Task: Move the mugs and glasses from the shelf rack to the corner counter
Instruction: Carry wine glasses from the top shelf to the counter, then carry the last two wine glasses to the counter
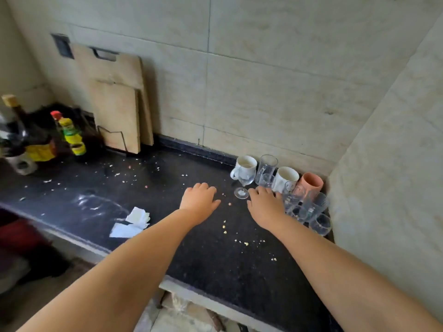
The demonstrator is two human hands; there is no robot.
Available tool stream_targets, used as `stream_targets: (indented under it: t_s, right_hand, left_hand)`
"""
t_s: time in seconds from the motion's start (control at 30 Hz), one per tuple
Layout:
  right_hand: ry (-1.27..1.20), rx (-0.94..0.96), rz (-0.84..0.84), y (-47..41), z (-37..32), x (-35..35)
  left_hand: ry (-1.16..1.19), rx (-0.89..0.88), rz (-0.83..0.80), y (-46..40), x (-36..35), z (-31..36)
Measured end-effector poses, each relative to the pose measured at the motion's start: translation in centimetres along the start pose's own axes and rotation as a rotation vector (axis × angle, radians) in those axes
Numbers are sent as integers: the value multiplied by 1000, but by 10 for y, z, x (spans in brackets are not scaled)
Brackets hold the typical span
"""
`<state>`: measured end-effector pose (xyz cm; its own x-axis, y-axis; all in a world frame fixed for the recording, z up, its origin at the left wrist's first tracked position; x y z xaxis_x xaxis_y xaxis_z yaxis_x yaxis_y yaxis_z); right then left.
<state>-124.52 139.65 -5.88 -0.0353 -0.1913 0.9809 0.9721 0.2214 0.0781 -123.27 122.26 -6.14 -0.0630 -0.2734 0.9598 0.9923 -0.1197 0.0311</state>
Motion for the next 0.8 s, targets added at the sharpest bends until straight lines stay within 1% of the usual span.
stream_targets:
  t_s: [0.07,0.17,0.2,0.27,0.43,0.53,0.6,0.63,0.73,0.8]
  right_hand:
    - [17,105,19,3,-39,5]
    - [38,299,4,22,-117,8]
    - [39,339,2,27,-132,8]
    - [60,477,27,48,-188,14]
    - [86,684,67,96,-302,30]
    - [98,827,93,145,-382,42]
    - [92,875,84,176,-423,51]
    - [91,921,92,204,-462,55]
    - [62,996,76,267,-544,56]
    - [70,1080,66,318,-597,57]
  left_hand:
    - [4,100,2,32,2,-32]
    - [49,307,15,105,2,-84]
    - [58,345,17,120,2,-93]
    - [75,466,41,173,5,-126]
    - [106,683,128,280,22,-190]
    - [85,788,180,360,33,-228]
    - [65,829,205,406,37,-248]
    - [63,879,206,451,39,-267]
    - [24,992,173,551,46,-306]
    - [22,1091,189,625,51,-330]
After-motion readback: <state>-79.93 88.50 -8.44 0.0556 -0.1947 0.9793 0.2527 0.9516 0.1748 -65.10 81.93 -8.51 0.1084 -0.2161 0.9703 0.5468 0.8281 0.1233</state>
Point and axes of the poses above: each hand's wrist, its own y-axis away from the middle knuckle, its own x-axis out of the back of the hand, z = x × y, the point moved 5 cm from there along -y, towards the middle knuckle, and after that the axes turned 7 degrees about y, right-handed, at the moved point
